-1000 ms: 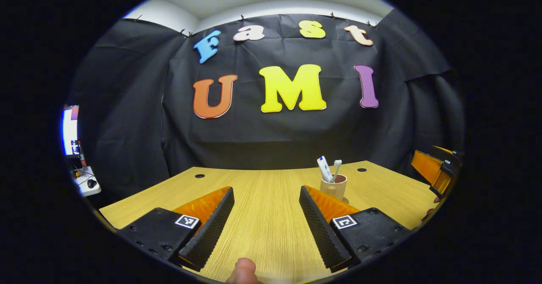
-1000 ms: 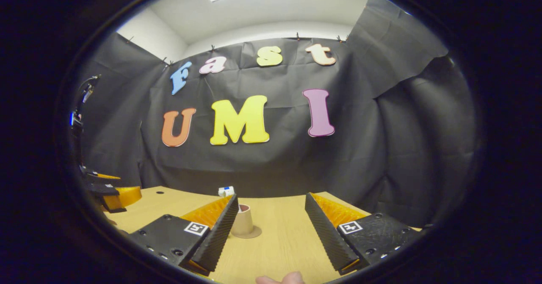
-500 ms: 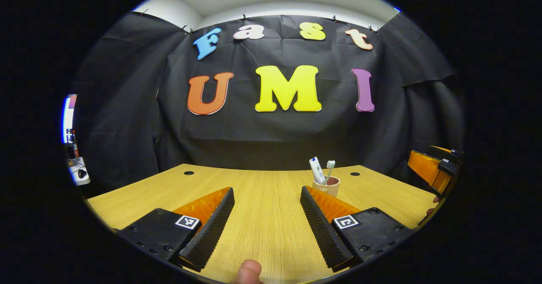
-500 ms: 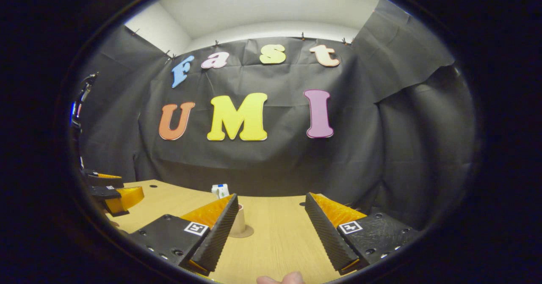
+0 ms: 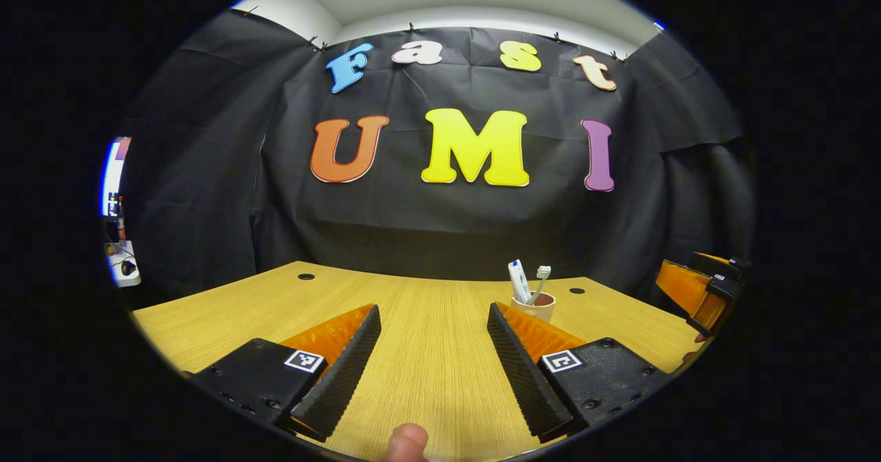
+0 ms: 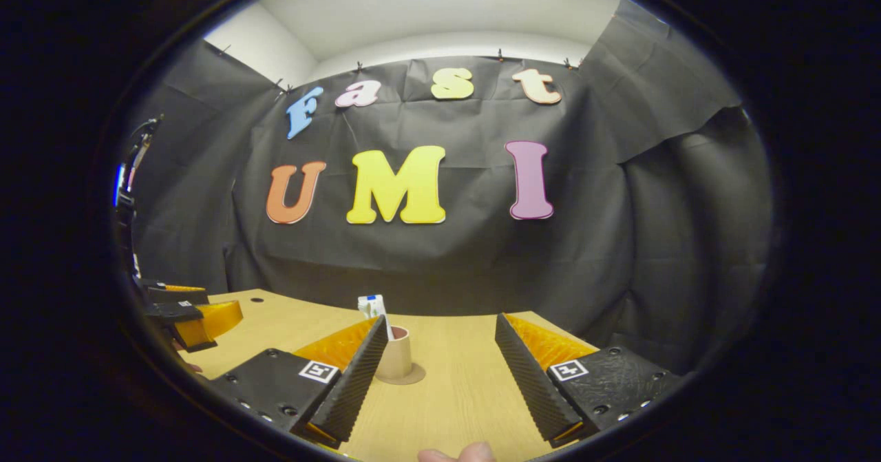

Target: Put the toothbrush and toothpaste on the desktop into the cup, then pick up the cup and place it on the coaster on the desktop.

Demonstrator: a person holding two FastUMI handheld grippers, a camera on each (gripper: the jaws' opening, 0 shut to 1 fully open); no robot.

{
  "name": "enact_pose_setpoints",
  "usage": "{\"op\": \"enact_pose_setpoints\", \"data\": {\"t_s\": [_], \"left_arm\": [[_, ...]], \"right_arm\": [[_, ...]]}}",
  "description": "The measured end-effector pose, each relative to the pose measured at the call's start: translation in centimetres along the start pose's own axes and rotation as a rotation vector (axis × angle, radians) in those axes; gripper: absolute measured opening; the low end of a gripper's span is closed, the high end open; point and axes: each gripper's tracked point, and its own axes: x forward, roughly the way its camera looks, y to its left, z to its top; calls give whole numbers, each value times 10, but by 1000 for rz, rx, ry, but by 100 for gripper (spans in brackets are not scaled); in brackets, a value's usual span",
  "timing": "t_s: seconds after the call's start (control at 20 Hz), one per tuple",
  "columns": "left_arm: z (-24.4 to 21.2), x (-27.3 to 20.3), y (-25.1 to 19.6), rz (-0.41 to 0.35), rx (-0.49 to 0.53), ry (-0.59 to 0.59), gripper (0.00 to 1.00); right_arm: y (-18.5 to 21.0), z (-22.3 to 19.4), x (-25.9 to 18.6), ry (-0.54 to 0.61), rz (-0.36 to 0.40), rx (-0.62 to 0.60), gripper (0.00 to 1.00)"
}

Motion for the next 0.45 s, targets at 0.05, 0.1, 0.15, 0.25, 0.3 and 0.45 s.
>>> {"op": "enact_pose_setpoints", "data": {"t_s": [0.05, 0.1, 0.15, 0.25, 0.3, 0.45], "left_arm": [[3, -1, 0, 4, 3, -10, 99], [5, -2, -2, 0, 5, -13, 99], [5, -1, -4, -2, 6, -18, 99], [6, -2, -6, -2, 20, -19, 99], [6, -4, -6, 0, 25, -21, 99], [13, -4, -8, 3, 37, -43, 99]], "right_arm": [[-1, 0, -1, -2, 1, 8, 95], [0, -2, -1, 3, 1, 11, 95], [-2, -4, 0, 4, -1, 7, 95], [-5, -4, -1, 2, -10, -1, 95], [-6, -5, -2, 5, -9, 1, 95], [-7, -6, 0, 5, -14, -13, 95]]}}
